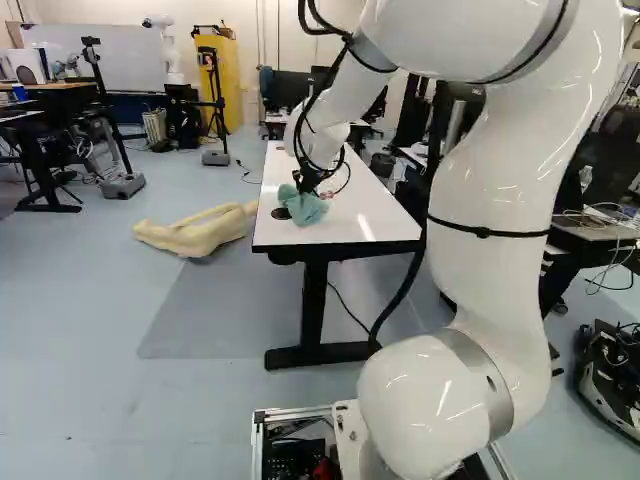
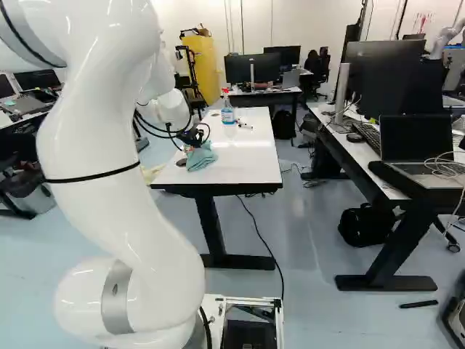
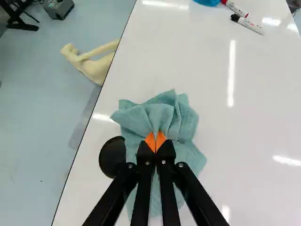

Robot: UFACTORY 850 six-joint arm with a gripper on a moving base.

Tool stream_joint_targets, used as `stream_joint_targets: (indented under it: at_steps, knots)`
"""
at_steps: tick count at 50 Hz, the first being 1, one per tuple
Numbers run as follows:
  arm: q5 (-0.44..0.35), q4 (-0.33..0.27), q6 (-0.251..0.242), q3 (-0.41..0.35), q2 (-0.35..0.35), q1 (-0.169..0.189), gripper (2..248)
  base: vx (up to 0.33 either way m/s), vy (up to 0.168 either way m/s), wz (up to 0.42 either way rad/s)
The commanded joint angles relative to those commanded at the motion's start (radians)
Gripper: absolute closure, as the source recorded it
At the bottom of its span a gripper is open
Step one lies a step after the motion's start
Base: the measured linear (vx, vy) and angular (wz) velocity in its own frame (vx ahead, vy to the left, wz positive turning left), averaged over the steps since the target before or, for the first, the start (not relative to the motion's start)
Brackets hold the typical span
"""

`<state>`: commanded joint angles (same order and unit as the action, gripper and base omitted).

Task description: Clean the table with the green towel

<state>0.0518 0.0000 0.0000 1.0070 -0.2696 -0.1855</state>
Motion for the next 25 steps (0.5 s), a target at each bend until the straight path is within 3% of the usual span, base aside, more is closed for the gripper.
stream_joint_targets:
  at_steps: [25]
  knots:
    - [0.000,0.000,0.000,-0.131,0.113,-0.015,229,0.000,0.000,0.000]
